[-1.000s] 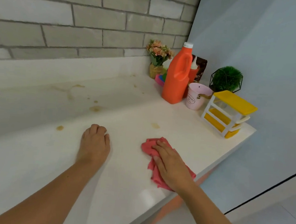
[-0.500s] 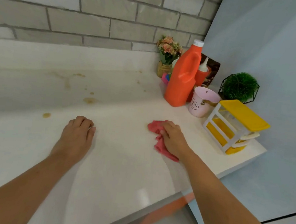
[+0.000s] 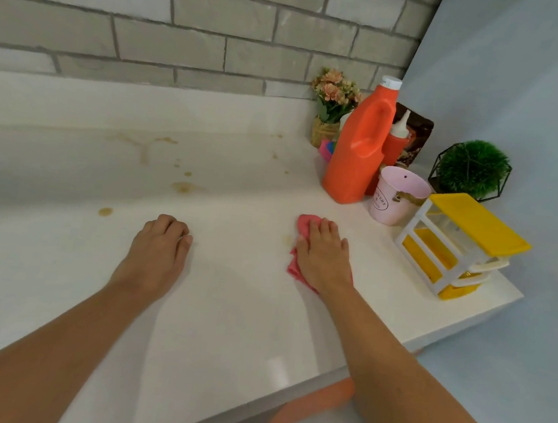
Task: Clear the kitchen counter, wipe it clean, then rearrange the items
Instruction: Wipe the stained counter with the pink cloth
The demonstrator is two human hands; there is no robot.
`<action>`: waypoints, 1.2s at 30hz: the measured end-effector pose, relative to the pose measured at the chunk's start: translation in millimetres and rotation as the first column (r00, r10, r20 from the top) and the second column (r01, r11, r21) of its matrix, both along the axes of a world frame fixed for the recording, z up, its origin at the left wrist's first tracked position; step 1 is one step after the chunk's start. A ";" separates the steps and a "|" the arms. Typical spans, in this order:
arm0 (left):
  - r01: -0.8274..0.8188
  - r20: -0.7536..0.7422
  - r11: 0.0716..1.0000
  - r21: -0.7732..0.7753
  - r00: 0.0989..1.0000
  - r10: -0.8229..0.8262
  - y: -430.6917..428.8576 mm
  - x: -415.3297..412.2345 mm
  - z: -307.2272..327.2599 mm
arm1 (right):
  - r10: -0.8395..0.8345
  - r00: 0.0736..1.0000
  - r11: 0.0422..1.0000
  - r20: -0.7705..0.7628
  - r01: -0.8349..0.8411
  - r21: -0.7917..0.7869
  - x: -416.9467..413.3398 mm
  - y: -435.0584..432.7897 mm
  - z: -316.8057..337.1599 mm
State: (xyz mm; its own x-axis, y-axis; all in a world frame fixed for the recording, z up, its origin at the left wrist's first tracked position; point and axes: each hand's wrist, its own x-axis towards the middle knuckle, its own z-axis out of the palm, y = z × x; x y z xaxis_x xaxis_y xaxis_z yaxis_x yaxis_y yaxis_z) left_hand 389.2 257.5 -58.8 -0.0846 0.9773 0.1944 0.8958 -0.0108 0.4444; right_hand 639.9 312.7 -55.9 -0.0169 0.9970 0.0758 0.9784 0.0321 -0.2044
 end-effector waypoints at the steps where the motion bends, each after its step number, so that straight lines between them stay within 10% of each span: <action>1: 0.002 0.004 1.000 -0.001 1.000 -0.002 -0.7 -0.5 0.1 | 0.089 0.996 0.996 0.003 -0.089 -0.018 -21.6 -12.2 0.5; 6: 0.014 0.041 1.000 -0.001 0.999 -0.014 -4.0 -0.1 1.5 | 0.477 0.875 0.876 -0.080 -0.480 -0.032 -46.2 -94.8 3.5; 15: 0.030 0.022 0.999 0.026 0.999 -0.030 -2.1 -1.4 0.0 | -0.081 0.996 0.995 0.031 0.083 -0.061 -6.1 37.2 2.1; 26: -0.032 0.203 0.988 0.154 0.979 0.000 -7.1 -3.8 1.9 | 0.593 0.803 0.797 -0.058 -0.595 -0.103 -58.0 -106.2 9.8; 36: -0.053 0.337 0.970 0.239 0.941 -0.031 0.7 -49.2 15.7 | -0.062 0.992 0.993 0.114 0.073 -0.094 -116.0 24.5 -0.1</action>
